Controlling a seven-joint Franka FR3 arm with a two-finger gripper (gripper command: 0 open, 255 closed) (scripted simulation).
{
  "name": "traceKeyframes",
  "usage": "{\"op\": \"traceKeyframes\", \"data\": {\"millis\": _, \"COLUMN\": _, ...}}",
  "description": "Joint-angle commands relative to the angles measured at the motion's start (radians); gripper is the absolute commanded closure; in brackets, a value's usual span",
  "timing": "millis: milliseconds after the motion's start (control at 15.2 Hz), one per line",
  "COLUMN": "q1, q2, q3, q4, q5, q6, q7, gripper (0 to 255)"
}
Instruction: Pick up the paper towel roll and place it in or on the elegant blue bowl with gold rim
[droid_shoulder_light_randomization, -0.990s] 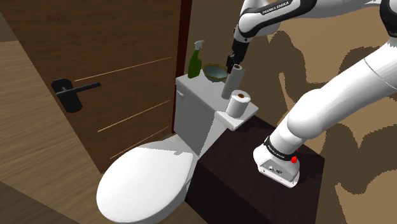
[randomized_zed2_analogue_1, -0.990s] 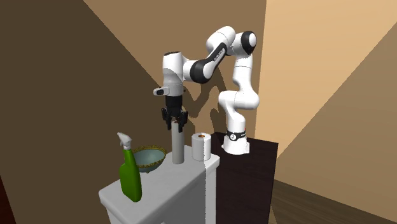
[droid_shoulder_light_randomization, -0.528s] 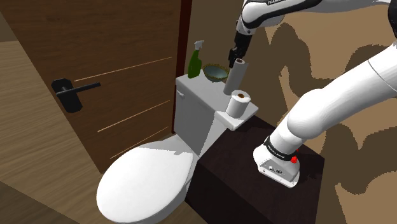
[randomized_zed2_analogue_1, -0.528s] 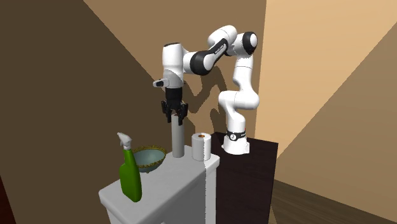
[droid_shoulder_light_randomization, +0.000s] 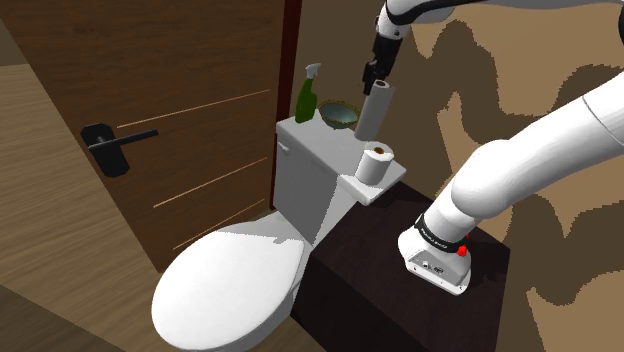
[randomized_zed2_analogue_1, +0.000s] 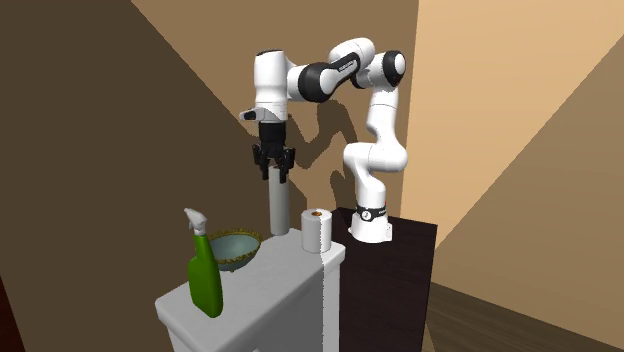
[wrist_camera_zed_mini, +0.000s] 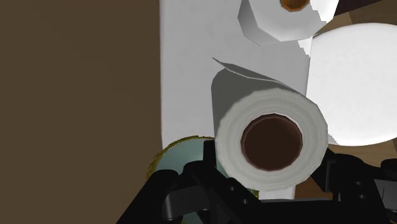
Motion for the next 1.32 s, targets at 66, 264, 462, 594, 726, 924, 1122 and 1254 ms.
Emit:
{"op": "traceKeyframes", "data": {"millis": 66, "q1": 0.000, "q2": -0.011, "q3": 0.004, "q4": 0.032, "q5": 0.001, "q6": -0.043, "q7": 0.000, "gripper": 255}}
{"op": "traceKeyframes", "data": {"millis": 264, "q1": 0.002, "q2": -0.017, "q3": 0.008, "q4": 0.067, "q5": 0.002, "q6": -0.084, "q7": -0.001, "gripper": 255}}
{"op": "traceKeyframes", "data": {"millis": 462, "q1": 0.003, "q2": -0.022, "q3": 0.012, "q4": 0.103, "q5": 0.004, "q6": -0.125, "q7": -0.002, "gripper": 255}}
{"op": "traceKeyframes", "data": {"millis": 594, "q1": 0.003, "q2": -0.024, "q3": 0.014, "q4": 0.129, "q5": 0.006, "q6": -0.152, "q7": -0.002, "gripper": 255}}
{"op": "traceKeyframes", "data": {"millis": 726, "q1": 0.004, "q2": -0.024, "q3": 0.016, "q4": 0.155, "q5": 0.007, "q6": -0.179, "q7": -0.003, "gripper": 255}}
{"op": "traceKeyframes", "data": {"millis": 924, "q1": 0.006, "q2": -0.024, "q3": 0.019, "q4": 0.195, "q5": 0.009, "q6": -0.219, "q7": -0.005, "gripper": 255}}
{"op": "traceKeyframes", "data": {"millis": 1122, "q1": 0.010, "q2": 0.015, "q3": 0.015, "q4": 0.266, "q5": 0.019, "q6": -0.252, "q7": -0.015, "gripper": 255}}
{"op": "traceKeyframes", "data": {"millis": 1254, "q1": 0.015, "q2": 0.092, "q3": 0.002, "q4": 0.368, "q5": 0.036, "q6": -0.278, "q7": -0.034, "gripper": 255}}
